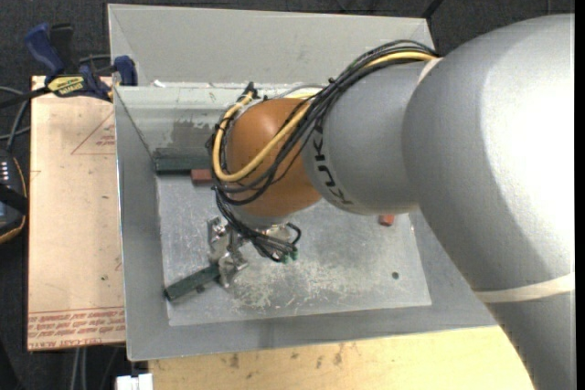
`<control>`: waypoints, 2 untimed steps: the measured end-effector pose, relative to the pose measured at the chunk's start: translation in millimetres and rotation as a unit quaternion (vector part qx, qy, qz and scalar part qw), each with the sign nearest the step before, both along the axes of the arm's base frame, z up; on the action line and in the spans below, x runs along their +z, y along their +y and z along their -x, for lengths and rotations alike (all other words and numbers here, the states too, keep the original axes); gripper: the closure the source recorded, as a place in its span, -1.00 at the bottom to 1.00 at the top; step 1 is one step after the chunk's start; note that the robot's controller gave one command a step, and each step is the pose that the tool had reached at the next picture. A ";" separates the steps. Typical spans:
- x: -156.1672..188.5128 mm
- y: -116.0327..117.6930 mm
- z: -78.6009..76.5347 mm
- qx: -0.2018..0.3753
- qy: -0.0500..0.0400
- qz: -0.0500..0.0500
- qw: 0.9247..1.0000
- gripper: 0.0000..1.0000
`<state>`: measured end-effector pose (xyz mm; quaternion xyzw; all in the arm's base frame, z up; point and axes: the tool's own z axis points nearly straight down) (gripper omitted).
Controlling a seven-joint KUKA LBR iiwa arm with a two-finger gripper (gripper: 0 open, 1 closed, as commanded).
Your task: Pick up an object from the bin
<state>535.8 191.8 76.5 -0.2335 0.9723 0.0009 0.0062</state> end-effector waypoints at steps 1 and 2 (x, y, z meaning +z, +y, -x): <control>0.0 0.0 0.0 0.000 0.000 0.000 1.000 1.00; 178.4 5.0 -35.2 0.030 0.000 0.000 1.000 1.00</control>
Offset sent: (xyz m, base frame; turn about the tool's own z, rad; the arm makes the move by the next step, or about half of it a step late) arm 0.0327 0.0038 0.1737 -0.0623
